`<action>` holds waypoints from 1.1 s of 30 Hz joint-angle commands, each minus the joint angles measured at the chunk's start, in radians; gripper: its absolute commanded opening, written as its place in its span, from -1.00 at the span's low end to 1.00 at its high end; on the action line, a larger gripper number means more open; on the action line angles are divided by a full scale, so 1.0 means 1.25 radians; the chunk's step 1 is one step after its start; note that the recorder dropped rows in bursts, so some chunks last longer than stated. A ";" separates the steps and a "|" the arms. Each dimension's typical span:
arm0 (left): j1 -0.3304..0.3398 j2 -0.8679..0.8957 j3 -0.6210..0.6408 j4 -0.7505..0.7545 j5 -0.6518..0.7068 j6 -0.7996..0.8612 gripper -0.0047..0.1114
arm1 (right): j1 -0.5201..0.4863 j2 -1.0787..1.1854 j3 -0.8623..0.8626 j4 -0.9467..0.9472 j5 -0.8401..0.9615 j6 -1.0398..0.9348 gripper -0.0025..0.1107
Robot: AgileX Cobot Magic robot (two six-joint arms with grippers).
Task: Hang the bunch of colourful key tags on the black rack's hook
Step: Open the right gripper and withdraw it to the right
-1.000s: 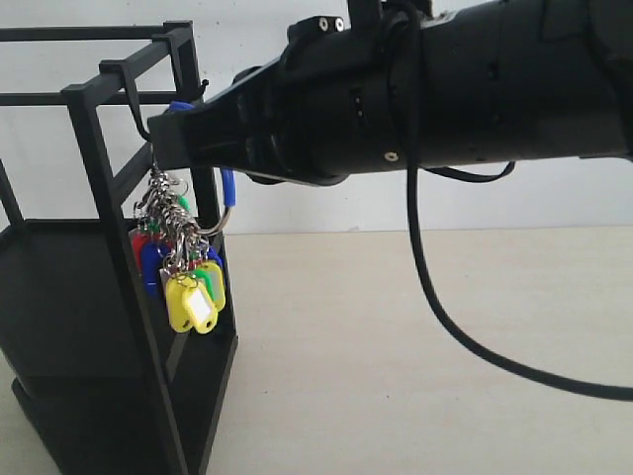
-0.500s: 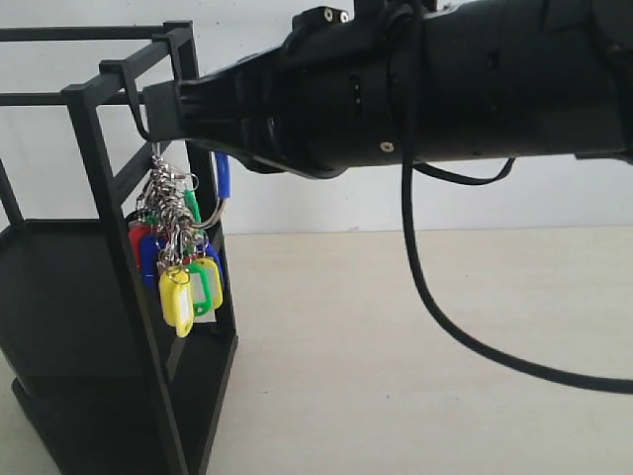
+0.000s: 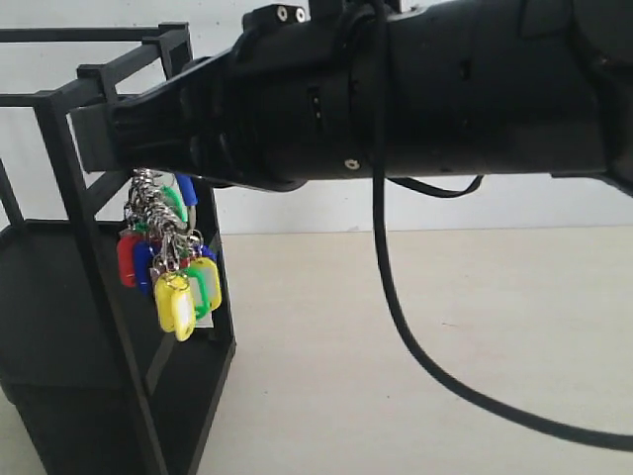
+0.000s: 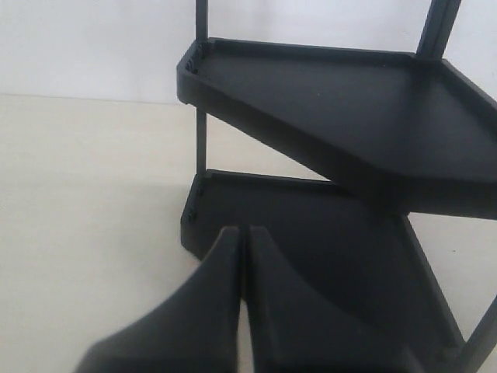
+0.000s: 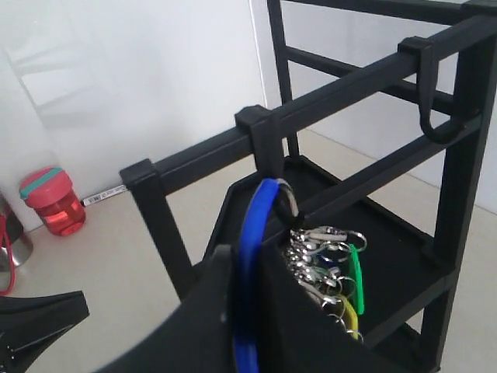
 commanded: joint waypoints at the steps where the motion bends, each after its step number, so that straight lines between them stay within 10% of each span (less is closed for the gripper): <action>1: -0.001 -0.002 0.002 0.004 -0.006 0.003 -0.84 | 0.003 -0.002 -0.011 0.003 -0.018 -0.012 -0.95; 9: -0.001 -0.002 0.002 0.004 -0.006 0.003 -0.84 | 0.003 -0.002 -0.011 0.001 -0.007 -0.022 0.03; 19: -0.001 -0.002 0.002 0.004 -0.006 0.003 -0.84 | -0.062 -0.006 0.007 -0.011 0.028 -0.005 -0.02; 26: -0.001 -0.002 0.002 0.004 -0.006 0.003 -0.84 | -0.119 -0.126 0.184 -0.011 0.057 0.003 -0.95; 33: -0.001 -0.002 0.002 0.004 -0.006 0.003 -0.84 | -0.119 -0.217 0.247 -0.012 0.199 0.019 -0.96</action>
